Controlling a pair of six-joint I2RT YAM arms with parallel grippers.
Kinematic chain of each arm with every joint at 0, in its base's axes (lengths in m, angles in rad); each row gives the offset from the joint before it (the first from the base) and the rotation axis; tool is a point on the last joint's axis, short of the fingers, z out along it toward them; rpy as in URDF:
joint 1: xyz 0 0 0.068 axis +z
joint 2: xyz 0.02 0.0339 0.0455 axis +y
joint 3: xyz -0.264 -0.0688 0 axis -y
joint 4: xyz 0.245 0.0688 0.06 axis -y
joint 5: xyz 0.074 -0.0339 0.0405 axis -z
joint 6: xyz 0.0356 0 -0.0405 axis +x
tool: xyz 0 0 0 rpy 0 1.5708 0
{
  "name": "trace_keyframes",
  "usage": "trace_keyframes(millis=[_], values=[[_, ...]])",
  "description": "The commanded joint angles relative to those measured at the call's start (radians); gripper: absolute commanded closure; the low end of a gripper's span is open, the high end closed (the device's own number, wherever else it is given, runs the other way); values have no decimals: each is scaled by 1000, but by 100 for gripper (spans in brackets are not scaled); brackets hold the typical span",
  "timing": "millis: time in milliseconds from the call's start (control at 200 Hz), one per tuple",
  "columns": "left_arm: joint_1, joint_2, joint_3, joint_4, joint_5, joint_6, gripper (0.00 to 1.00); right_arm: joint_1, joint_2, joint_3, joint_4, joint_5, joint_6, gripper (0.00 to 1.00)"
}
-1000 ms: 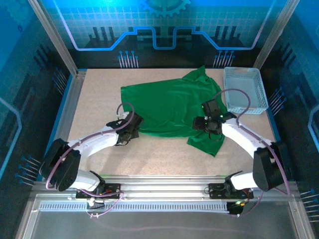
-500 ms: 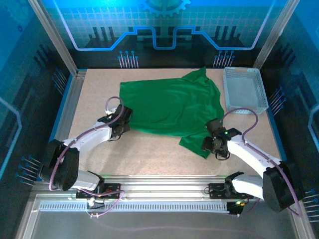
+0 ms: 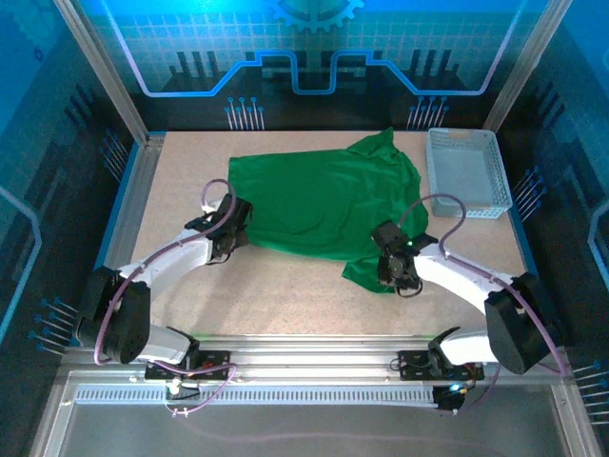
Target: Fold the inside-out t-shirt
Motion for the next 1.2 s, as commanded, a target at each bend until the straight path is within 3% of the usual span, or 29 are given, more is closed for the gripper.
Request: trace_keyframes(millis=[0, 285, 360, 510, 720, 935, 1196], values=[[14, -11, 60, -2, -5, 47, 100, -2, 46, 135, -51, 123, -84, 82], [80, 234, 309, -48, 8, 96, 100, -138, 356, 498, -17, 60, -248, 88], [112, 316, 380, -83, 19, 91, 100, -157, 365, 534, -34, 46, -260, 83], [167, 455, 479, -122, 75, 82, 100, -141, 247, 385, -19, 36, -239, 67], [183, 595, 587, -161, 112, 103, 100, -80, 69, 74, 40, -104, -167, 56], [190, 626, 620, -173, 95, 110, 99, 69, 10, -28, 10, -149, -47, 57], [194, 624, 615, -170, 99, 109, 99, 126, -73, -77, -56, -106, 15, 62]])
